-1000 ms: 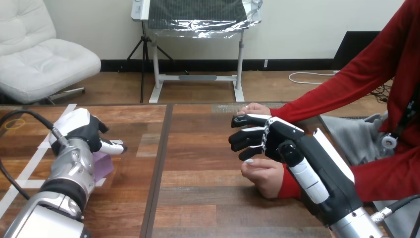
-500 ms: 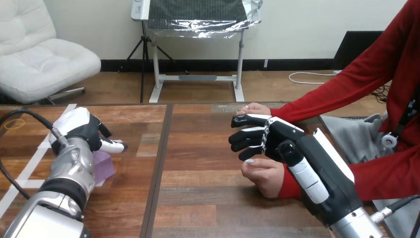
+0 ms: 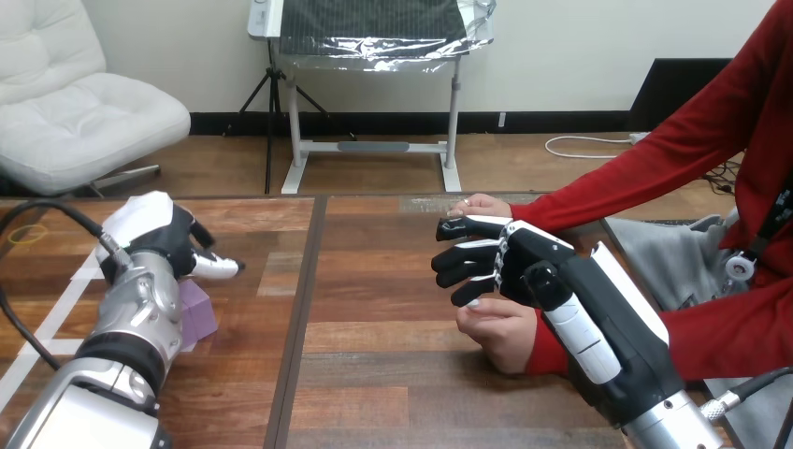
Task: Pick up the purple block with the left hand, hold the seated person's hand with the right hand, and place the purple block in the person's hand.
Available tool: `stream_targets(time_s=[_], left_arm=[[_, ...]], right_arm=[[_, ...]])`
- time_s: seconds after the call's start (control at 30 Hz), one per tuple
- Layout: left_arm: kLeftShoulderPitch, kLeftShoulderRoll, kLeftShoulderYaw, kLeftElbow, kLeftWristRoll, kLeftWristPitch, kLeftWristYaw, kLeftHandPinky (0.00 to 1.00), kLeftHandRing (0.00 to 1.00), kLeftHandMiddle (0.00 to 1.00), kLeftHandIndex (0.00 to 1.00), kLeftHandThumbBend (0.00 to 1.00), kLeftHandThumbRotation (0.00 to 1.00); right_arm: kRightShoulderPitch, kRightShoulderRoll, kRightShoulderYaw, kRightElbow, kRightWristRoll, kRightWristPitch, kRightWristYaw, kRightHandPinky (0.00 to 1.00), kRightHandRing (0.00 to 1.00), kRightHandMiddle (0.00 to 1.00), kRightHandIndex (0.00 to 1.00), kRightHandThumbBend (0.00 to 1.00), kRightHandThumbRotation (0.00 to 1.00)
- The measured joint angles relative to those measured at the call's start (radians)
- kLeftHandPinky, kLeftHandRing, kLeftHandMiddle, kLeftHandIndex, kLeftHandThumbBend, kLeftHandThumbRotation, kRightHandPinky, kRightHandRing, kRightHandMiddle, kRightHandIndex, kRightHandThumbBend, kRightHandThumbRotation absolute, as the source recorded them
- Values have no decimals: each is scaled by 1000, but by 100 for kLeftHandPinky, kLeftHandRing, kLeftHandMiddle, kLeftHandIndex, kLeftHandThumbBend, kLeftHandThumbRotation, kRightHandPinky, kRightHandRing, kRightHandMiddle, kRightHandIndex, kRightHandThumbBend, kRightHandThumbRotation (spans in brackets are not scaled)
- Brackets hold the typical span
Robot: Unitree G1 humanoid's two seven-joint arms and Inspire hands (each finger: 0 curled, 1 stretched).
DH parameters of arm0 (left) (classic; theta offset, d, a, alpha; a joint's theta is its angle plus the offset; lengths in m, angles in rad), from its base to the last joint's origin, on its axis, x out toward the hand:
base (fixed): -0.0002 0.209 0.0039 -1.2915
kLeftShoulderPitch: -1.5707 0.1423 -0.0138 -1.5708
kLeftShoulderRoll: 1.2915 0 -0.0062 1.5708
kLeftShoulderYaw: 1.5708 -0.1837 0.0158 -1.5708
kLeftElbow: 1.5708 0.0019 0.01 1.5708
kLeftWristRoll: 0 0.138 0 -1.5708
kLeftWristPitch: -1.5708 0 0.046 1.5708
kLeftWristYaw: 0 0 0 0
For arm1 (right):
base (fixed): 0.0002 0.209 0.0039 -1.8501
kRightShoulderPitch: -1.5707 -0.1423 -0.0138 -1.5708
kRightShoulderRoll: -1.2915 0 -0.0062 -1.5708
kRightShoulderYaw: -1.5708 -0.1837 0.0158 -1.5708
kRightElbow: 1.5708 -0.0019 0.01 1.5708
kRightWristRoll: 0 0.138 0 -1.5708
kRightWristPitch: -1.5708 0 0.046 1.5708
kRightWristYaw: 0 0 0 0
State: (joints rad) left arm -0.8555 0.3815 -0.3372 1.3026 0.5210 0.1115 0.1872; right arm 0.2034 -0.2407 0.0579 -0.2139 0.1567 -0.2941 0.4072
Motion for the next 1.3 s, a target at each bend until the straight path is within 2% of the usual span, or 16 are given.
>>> stream_targets(time_s=[0.3, 0.93, 1.17, 1.3], left_arm=[[-12, 0, 0, -2, 0, -2, 10, 76, 79, 82, 82, 71, 36], [-14, 1, 8, -5, -9, -34, 24, 84, 87, 88, 88, 75, 32], [-14, 1, 7, -5, -10, -32, 20, 88, 90, 91, 90, 75, 36], [-17, 3, -1, -4, -1, -23, -7, 92, 92, 93, 93, 74, 41]], right_arm=[[0, 0, 0, 0, 0, 0, 0, 57, 66, 68, 75, 76, 95], [0, 0, 0, 0, -2, 0, 0, 55, 65, 68, 75, 76, 95], [0, 0, 0, 0, -2, 0, 0, 55, 64, 68, 75, 76, 96], [0, 0, 0, 0, -2, 0, 0, 54, 64, 67, 74, 76, 96]])
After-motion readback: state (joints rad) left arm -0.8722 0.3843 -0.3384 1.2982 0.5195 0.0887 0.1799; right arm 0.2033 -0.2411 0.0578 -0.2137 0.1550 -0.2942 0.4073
